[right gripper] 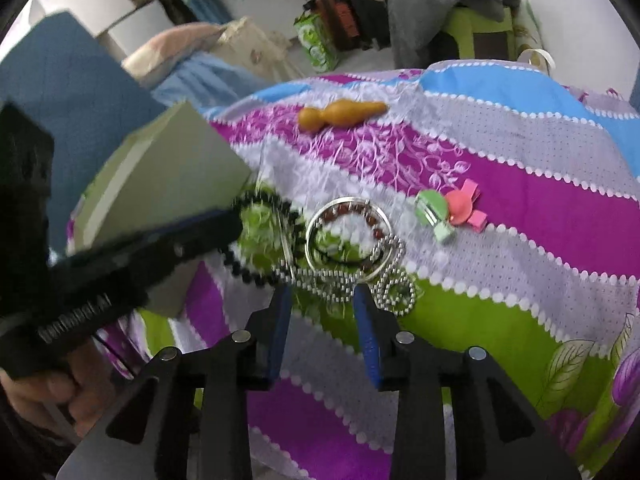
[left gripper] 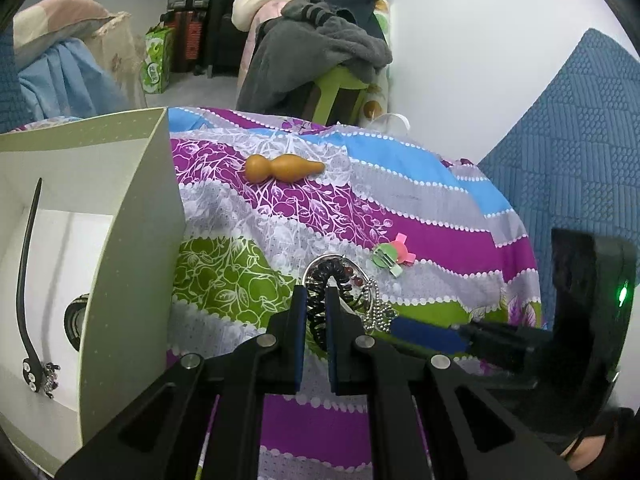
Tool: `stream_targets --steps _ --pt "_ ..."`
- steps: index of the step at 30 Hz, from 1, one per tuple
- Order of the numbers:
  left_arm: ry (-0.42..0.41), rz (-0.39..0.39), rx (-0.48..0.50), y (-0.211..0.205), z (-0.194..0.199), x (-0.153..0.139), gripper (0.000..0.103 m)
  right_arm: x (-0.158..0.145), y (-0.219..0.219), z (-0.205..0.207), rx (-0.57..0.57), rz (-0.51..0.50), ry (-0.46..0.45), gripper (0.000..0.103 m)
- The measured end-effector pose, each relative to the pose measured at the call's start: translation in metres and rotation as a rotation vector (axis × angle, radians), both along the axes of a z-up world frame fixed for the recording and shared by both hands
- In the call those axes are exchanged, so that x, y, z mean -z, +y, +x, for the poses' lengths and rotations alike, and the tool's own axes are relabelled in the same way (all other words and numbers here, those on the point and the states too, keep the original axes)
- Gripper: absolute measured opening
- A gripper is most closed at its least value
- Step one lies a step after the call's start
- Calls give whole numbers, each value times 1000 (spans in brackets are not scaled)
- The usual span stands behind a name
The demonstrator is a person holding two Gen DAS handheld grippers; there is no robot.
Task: Organize jewelry
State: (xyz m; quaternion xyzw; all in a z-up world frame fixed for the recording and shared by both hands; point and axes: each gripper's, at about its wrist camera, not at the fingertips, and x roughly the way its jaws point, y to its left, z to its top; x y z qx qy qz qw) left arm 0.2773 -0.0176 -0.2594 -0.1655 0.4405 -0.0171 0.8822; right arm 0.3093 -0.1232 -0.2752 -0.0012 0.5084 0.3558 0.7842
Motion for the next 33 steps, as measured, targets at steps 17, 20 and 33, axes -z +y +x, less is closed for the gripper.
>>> stream_targets --steps 17,20,33 --pt "-45 -31 -38 16 -8 -20 7 8 34 3 -8 -72 -169 6" --pt "-52 -32 -37 18 -9 -22 7 5 27 5 40 -59 -163 5" --pt "-72 -38 -18 22 -21 -38 7 -42 -15 7 238 61 -232 4"
